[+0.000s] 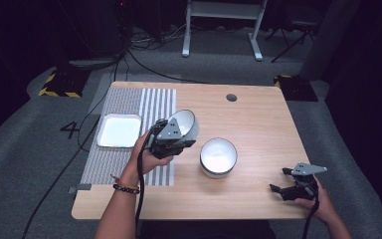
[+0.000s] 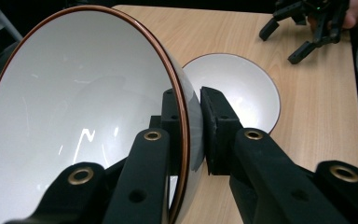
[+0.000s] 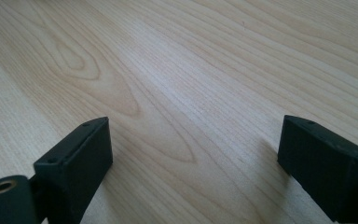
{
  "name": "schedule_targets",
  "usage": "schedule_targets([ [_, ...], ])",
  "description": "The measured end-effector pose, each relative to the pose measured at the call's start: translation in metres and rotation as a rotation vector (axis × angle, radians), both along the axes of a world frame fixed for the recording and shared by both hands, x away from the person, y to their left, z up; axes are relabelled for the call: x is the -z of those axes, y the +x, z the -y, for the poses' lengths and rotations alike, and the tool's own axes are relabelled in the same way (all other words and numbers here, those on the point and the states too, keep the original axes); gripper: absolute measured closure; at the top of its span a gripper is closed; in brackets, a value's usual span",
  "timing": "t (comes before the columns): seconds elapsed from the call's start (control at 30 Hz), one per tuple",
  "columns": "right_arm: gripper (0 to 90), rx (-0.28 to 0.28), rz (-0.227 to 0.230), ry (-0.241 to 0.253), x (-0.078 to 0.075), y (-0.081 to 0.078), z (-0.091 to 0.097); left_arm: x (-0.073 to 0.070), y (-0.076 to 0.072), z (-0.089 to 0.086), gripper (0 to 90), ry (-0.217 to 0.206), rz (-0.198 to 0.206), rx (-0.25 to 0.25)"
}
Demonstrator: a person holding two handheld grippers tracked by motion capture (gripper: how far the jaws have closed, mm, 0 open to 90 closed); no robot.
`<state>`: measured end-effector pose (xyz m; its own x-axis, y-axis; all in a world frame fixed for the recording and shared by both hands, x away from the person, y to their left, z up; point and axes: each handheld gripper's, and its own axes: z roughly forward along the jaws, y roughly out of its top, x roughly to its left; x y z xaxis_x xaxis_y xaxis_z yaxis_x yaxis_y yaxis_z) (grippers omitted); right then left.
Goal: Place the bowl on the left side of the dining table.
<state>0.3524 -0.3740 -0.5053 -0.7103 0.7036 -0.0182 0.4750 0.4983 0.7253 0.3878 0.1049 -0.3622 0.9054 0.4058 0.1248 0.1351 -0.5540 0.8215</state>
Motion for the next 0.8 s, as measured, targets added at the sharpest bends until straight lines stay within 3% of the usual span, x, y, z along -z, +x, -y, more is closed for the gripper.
schedule_targets([
  [0.53, 10.1, 0.000, 0.000, 0.000, 0.000, 0.000, 0.000, 0.003, 0.004, -0.022, 80.3, 0.000, -0.010, -0.071],
  [0.63, 10.1, 0.000, 0.001, 0.000, 0.000, 0.000, 0.000, 0.004, 0.005, -0.026, 80.3, -0.010, -0.002, -0.087],
  [0.67, 10.1, 0.000, 0.000, 0.000, 0.000, 0.000, 0.000, 0.005, 0.004, -0.026, 80.3, -0.026, -0.022, -0.099],
  [0.7, 10.1, 0.000, 0.000, 0.000, 0.000, 0.000, 0.000, 0.005, 0.005, -0.028, 80.3, -0.008, -0.007, -0.095],
  [0.77, 10.1, 0.000, 0.000, 0.000, 0.000, 0.000, 0.000, 0.007, 0.005, -0.028, 80.3, -0.058, -0.028, -0.117],
  [0.8, 10.1, 0.000, 0.000, 0.000, 0.000, 0.000, 0.000, 0.006, 0.006, -0.030, 80.3, -0.053, -0.026, -0.119],
])
